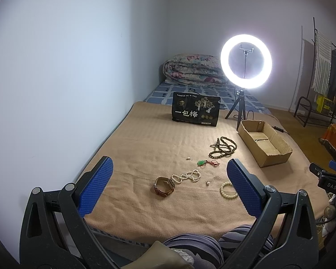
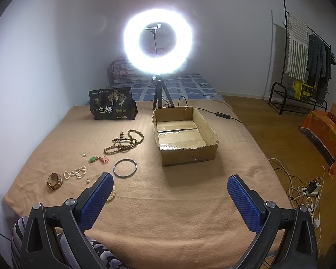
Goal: Organize jewelry
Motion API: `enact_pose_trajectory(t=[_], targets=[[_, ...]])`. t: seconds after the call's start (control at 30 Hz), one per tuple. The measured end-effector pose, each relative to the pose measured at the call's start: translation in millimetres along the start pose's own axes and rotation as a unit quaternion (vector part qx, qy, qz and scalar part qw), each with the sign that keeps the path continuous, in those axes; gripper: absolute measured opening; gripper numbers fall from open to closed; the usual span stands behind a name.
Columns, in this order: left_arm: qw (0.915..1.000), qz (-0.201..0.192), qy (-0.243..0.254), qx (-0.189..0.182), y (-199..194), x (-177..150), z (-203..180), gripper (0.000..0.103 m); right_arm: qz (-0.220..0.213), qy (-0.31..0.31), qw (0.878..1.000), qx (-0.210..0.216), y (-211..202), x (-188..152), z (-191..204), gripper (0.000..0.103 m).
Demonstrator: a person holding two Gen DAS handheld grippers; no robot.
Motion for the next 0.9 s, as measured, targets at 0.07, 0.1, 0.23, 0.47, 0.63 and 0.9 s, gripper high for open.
enact_pose_trajectory(t=[0.07, 0.1, 0.23, 0.47, 0.63, 0.9], targets=[[1.0000, 0.000, 0.000, 0.001, -0.2, -0.5, 0.0, 0.103, 0.000, 0.000, 1.000, 0.001, 0.0, -0.5, 0.2, 0.103], [1.0000, 0.000, 0.000, 0.001, -0.2, 0.3, -0.1, 0.103, 0.000, 0.000, 1.000, 0.001, 0.6, -0.8, 0.7, 0.103], [1.0000, -0.001, 0.000, 0.000, -0.5, -0.7, -0.3, 0.103, 0.002, -0.001, 1.000, 0.002, 1.8, -1.8, 2.2, 0.103], [1.0000, -0.002, 0.001, -0.001, -1.1, 1.4, -1.7, 0.103, 0.003, -0.001, 1.000, 0.002, 2.8, -2.0, 2.3, 0.103], [1.0000, -0.002, 0.001, -0.001, -1.4, 0.7, -1.7, 0.103, 0.004, 0.000, 1.000, 0.003, 2.7, -2.7, 2.3, 0.103], [1.0000, -0.003, 0.001, -0.002, -2.7, 1.8, -5.0, 0.103, 0.003, 0.000, 1.000, 0.002, 2.8, -2.2, 2.1, 0.103]])
Point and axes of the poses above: each gripper's, at about its wrist camera, not at the fingertips, and y roughly the way its jaws point, z to its left, x to its top, the point moved 8 cm from there along y, roughly the way its jaws point, and after that the axes turned 15 degrees about x, right-handed, at the moved point
